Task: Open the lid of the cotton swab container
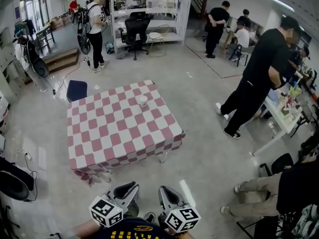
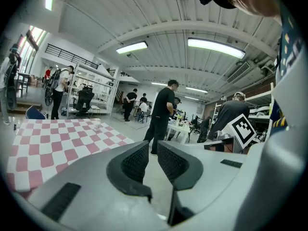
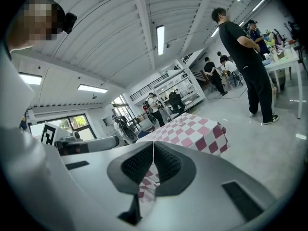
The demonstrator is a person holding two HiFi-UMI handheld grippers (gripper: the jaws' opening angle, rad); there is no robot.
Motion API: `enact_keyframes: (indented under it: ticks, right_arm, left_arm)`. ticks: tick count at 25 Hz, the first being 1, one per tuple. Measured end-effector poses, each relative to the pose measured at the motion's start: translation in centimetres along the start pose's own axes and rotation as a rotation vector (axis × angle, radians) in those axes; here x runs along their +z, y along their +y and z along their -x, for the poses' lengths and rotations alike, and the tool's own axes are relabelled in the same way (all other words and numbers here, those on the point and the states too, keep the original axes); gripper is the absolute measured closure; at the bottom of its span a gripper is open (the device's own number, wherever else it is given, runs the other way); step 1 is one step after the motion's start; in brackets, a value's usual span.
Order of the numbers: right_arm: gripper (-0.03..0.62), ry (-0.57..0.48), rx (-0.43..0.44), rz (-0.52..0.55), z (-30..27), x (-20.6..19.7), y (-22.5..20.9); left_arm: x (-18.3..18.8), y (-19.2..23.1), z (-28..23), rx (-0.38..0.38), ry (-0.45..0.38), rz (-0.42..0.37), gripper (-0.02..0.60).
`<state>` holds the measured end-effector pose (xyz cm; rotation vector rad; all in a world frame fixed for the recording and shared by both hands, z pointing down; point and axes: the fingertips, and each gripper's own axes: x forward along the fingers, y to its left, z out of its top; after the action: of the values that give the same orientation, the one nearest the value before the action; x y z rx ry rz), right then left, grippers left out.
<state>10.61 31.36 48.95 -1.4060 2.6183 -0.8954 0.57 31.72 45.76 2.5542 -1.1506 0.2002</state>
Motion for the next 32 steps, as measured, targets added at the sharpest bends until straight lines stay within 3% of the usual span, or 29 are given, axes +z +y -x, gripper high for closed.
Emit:
enact_keyframes:
  ticks: [13, 23, 32]
  right_arm:
    - [0.583, 0.0, -0.082, 0.001, -8.8, 3.3, -1.6]
    - [0.582, 0.039, -0.134, -0.009, -14.8, 3.0, -1.4]
    - [0.582, 0.067, -0.214, -0.042, -15.2, 2.7, -3.4]
  left_arm:
    - [3.6, 7.8, -5.3, -0.094, 0.008, -0.002, 0.523]
    - [3.7, 14.4, -6.8, -0.125, 0.024, 0.06, 0.523]
    - [3.0, 15.3, -9.6, -0.184, 0.073, 0.108, 0.523]
